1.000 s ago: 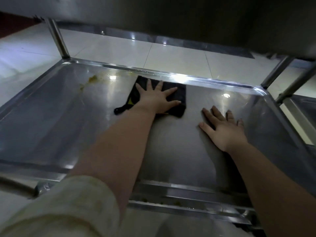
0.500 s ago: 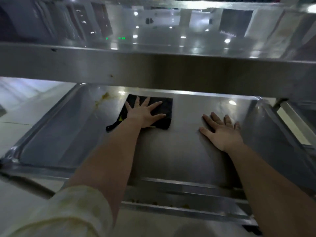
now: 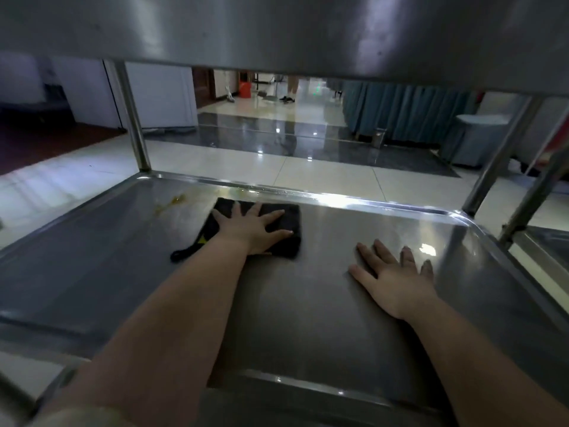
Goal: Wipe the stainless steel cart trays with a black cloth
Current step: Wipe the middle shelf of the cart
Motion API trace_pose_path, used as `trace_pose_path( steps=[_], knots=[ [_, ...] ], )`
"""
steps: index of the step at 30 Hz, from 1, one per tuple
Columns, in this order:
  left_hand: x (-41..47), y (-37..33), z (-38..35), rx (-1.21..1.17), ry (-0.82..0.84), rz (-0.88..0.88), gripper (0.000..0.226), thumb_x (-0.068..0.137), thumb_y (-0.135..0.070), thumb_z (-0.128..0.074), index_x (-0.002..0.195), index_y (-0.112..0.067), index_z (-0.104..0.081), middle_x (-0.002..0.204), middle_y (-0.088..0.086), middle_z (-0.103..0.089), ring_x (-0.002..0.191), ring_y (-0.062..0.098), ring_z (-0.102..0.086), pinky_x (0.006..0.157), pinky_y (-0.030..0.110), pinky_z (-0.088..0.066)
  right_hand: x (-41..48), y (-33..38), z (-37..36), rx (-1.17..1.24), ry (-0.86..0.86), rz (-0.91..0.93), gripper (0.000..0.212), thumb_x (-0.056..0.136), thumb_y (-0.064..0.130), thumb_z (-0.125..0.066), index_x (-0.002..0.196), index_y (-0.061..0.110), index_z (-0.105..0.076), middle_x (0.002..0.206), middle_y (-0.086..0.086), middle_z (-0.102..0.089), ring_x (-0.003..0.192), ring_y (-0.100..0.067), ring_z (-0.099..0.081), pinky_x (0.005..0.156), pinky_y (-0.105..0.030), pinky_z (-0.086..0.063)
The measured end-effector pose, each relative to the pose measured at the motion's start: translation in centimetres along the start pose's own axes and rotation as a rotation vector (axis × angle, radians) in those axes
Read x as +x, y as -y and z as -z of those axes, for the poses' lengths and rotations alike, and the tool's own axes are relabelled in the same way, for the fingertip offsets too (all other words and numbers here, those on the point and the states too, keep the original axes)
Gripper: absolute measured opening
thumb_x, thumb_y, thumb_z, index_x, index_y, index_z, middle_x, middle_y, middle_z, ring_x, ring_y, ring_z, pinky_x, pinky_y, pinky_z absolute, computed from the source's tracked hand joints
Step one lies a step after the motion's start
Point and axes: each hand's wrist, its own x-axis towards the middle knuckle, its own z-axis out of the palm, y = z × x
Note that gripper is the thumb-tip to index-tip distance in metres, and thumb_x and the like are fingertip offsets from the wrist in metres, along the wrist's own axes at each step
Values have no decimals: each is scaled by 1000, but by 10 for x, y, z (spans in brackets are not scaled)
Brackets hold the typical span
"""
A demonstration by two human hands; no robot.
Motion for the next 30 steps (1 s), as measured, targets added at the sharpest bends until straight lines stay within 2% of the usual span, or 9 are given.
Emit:
trace_pose_path(
  steps=[3, 6, 12, 15, 19, 25, 27, 30],
  knots=[
    [-10, -59, -9, 5, 24, -154, 76, 77, -91, -21, 146, -62, -8, 165, -7, 2, 148, 39, 12, 104, 76, 11, -1, -1, 2, 14, -13, 5, 67, 86, 80, -11, 148, 57, 3, 162, 19, 8, 150, -29, 5, 116, -59, 3],
    [-15, -47, -6, -13, 5, -164, 73, 79, -89, -23, 145, -63, -9, 165, -9, 0, 150, 34, 9, 108, 73, 10, -4, -4, 6, 38, 0, 13, 68, 86, 79, -12, 148, 56, 3, 162, 19, 8, 150, -27, 6, 117, -57, 3],
    [-17, 77, 6, -15, -21, 144, 79, 75, -92, -18, 147, -60, -9, 165, -10, -2, 150, 34, 4, 107, 76, 6, -4, 1, 5, 38, -16, 21, 68, 86, 80, -12, 149, 56, 0, 162, 19, 6, 150, -29, 5, 116, -59, 4],
    [-14, 95, 8, -15, 4, 198, 82, 71, -95, -18, 146, -62, -9, 165, -10, -2, 150, 36, 4, 107, 75, 8, -3, 3, 4, 25, -11, 24, 67, 86, 79, -11, 149, 55, 0, 162, 18, 5, 150, -32, 5, 114, -62, 5],
    [-3, 56, 7, -53, 3, 171, 81, 73, -94, -20, 146, -61, -12, 165, -8, -2, 148, 40, 5, 105, 75, 9, -1, 4, 1, 19, -16, 18, 68, 86, 80, -9, 149, 56, -1, 162, 18, 4, 150, -33, 5, 113, -63, 5],
    [5, -89, -6, -14, 18, -150, 75, 78, -90, -25, 146, -61, -14, 165, -9, -3, 149, 39, 8, 105, 77, 8, 0, -2, -1, 29, -25, 15, 72, 80, 86, -8, 147, 58, -1, 162, 19, 2, 150, -30, 2, 113, -62, 2],
    [4, -94, -8, -16, 20, -197, 74, 78, -89, -25, 146, -62, -15, 165, -9, -4, 149, 36, 7, 106, 75, 8, 1, -6, -1, 42, -15, 11, 75, 77, 88, -7, 146, 59, -1, 162, 21, 2, 150, -28, 2, 114, -60, 2],
    [4, -39, -3, -34, 5, -135, 75, 77, -91, -25, 145, -62, -14, 164, -13, -3, 150, 31, 5, 109, 72, 5, 1, -8, 0, 45, -11, 9, 75, 77, 88, -9, 146, 60, -2, 162, 22, 2, 150, -27, 2, 116, -59, 1]
  ],
)
